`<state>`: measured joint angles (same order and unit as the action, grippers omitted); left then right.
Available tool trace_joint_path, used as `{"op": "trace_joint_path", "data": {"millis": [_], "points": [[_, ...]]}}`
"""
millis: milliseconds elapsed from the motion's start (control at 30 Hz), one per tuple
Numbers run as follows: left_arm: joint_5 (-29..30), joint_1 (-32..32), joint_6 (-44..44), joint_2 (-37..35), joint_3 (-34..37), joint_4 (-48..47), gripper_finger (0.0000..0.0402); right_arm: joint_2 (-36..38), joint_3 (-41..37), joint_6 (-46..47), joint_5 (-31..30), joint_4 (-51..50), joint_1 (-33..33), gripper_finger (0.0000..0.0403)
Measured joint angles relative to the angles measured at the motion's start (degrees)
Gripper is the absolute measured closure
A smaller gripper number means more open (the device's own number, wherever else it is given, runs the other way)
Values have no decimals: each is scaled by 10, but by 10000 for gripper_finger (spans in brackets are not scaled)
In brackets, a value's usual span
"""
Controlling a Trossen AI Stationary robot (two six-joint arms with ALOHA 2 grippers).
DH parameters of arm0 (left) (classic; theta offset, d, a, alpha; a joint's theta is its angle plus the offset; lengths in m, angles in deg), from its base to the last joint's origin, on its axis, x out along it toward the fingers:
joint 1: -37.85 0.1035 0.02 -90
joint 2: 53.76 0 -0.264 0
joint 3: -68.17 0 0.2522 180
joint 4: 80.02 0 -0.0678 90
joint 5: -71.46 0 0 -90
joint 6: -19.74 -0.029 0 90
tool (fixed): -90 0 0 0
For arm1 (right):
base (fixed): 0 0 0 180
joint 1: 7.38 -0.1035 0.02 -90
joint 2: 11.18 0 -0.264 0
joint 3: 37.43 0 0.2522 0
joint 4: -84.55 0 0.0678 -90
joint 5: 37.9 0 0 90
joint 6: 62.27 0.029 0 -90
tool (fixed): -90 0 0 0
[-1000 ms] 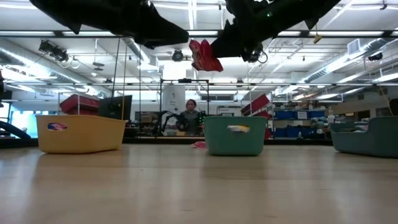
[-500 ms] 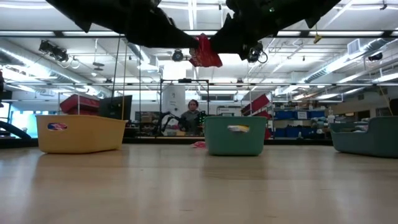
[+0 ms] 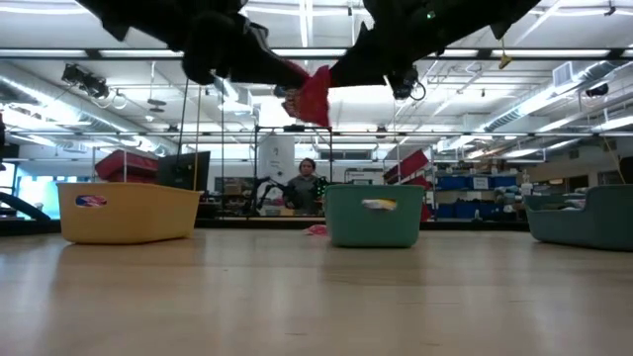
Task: Sort candy
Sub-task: Put the red candy pack into the yellow bin
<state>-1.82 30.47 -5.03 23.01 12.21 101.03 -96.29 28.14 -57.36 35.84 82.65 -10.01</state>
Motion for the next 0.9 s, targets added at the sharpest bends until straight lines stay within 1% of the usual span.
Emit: {"op": "trace_joint_path", "data": {"millis": [100, 200, 300, 400, 500, 600, 667, 700, 800, 900], "points": [[52, -21, 23, -26, 0, -64, 400, 10, 0, -2, -37, -17, 0, 329], [125, -49, 63, -55, 0, -135, 400, 24, 0, -5, -56, -30, 0, 297], [200, -82, 155, -84, 0, -235, 400, 35, 0, -4, -58, -42, 0, 272], [256, -112, 293, -99, 0, -355, 401, 37, 0, -4, -58, -50, 0, 254], [274, -133, 451, -103, 0, -478, 401, 37, 0, -4, -58, -54, 0, 245], [299, -147, 552, -99, 0, -564, 401, 37, 0, -4, -58, -56, 0, 244], [321, -152, 585, -97, 1, -593, 401, 37, 0, -4, -58, -55, 0, 245], [323, -152, 597, -97, 3, -600, 401, 37, 0, -4, -58, -56, 0, 246], [318, -151, 620, -97, 17, -599, 401, 37, 0, -4, -58, -58, 0, 248], [300, -151, 625, -97, 29, -592, 391, 37, 0, -4, -58, -58, 0, 249]]}}
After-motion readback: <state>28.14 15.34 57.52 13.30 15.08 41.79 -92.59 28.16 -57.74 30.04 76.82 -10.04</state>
